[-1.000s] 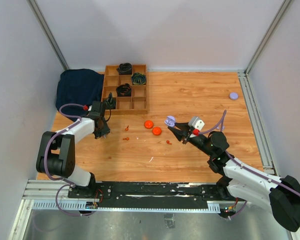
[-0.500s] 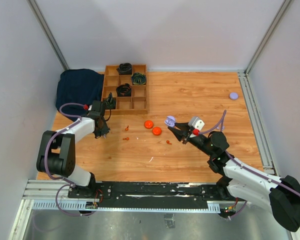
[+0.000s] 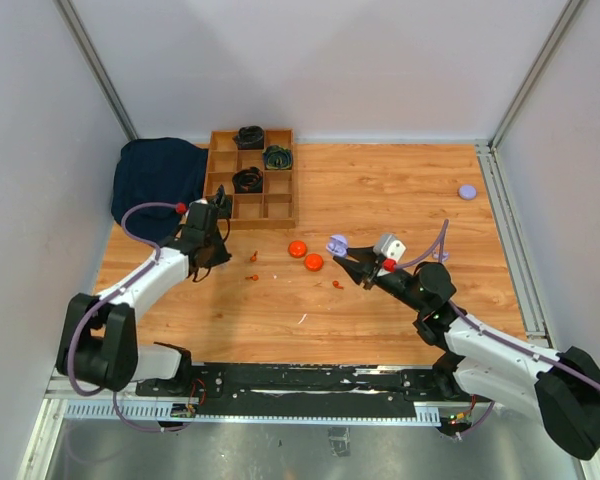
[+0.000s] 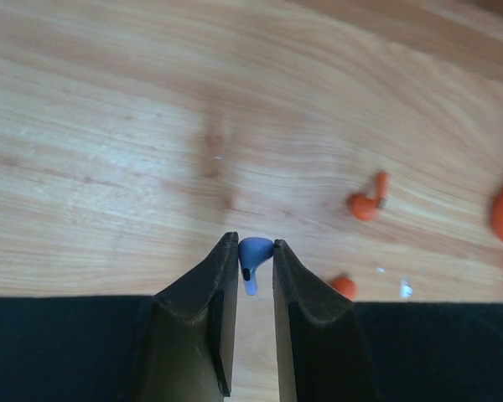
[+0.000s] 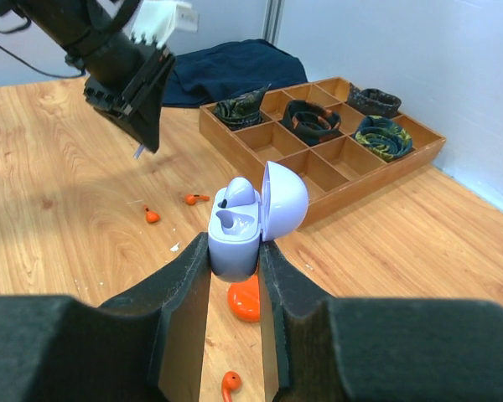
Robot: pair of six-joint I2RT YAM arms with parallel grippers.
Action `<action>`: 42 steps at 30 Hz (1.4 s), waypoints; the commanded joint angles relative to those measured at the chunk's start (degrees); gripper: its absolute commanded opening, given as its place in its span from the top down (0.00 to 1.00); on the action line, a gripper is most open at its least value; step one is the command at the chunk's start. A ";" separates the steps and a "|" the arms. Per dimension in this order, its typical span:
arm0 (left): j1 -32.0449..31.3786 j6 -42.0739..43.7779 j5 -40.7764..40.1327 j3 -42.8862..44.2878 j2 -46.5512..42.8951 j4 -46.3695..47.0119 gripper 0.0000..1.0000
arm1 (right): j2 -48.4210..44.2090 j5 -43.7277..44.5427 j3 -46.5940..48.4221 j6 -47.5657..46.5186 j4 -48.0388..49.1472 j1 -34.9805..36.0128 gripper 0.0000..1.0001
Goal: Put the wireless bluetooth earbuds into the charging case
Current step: Pick up the earbud from the center of the board.
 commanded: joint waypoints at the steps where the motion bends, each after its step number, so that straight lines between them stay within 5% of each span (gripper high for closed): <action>1: -4.78 -2.01 -2.63 -0.33 -6.50 3.64 0.79 | 0.81 -2.12 1.39 0.87 3.13 -0.64 0.95; 15: -26.94 0.76 -12.38 2.74 -18.24 13.33 0.80 | 1.34 -2.86 4.02 0.96 0.87 -0.59 0.95; 27: -42.20 7.67 -19.21 5.89 -18.12 26.80 0.80 | 3.07 -3.08 5.62 2.25 1.56 -0.15 0.95; 42: -47.31 14.79 -14.45 6.12 -12.38 39.76 0.80 | 3.87 -3.39 5.84 4.04 3.23 -0.03 0.96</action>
